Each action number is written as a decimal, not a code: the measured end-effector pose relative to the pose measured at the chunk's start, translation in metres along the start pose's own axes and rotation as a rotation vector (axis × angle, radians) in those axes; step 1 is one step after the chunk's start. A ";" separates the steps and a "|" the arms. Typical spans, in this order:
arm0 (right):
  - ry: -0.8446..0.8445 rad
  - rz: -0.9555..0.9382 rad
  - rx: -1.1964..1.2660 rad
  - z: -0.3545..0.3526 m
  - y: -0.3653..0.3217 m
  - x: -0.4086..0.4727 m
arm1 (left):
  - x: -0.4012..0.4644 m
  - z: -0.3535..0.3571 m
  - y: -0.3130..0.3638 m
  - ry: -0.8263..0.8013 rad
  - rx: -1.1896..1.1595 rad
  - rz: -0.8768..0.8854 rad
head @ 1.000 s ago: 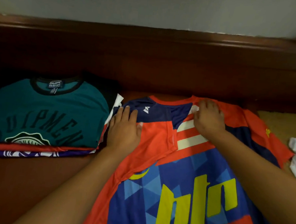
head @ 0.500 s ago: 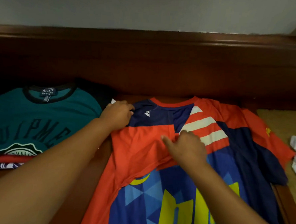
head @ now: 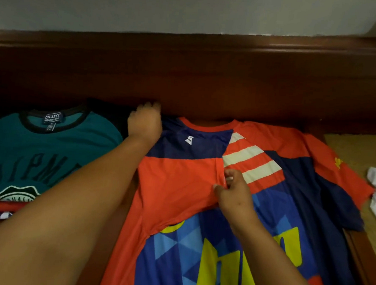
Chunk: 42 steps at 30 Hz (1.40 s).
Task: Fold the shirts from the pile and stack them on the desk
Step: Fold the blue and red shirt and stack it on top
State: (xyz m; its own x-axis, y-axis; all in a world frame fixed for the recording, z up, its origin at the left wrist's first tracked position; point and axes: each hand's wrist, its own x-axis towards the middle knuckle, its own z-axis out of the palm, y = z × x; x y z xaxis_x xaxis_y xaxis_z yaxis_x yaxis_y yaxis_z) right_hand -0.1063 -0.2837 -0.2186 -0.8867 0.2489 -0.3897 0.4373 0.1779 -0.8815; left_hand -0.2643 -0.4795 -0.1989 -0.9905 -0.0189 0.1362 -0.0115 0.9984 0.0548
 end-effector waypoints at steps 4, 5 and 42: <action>-0.065 0.046 0.161 -0.007 -0.001 -0.005 | -0.018 0.007 -0.009 0.028 -0.119 0.283; -0.069 0.049 0.176 -0.008 -0.001 -0.006 | -0.024 0.008 -0.011 -0.060 -0.100 0.315; 0.128 -0.162 -0.583 -0.013 -0.011 -0.010 | -0.021 -0.016 -0.038 -0.136 0.190 0.340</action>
State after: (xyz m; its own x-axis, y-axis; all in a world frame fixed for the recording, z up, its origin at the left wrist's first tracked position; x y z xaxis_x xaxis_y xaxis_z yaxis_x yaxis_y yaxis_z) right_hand -0.1005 -0.2757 -0.2014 -0.9394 0.2811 -0.1965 0.3410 0.7051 -0.6218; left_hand -0.2407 -0.5180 -0.1878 -0.9510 0.3087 -0.0180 0.3076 0.9387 -0.1558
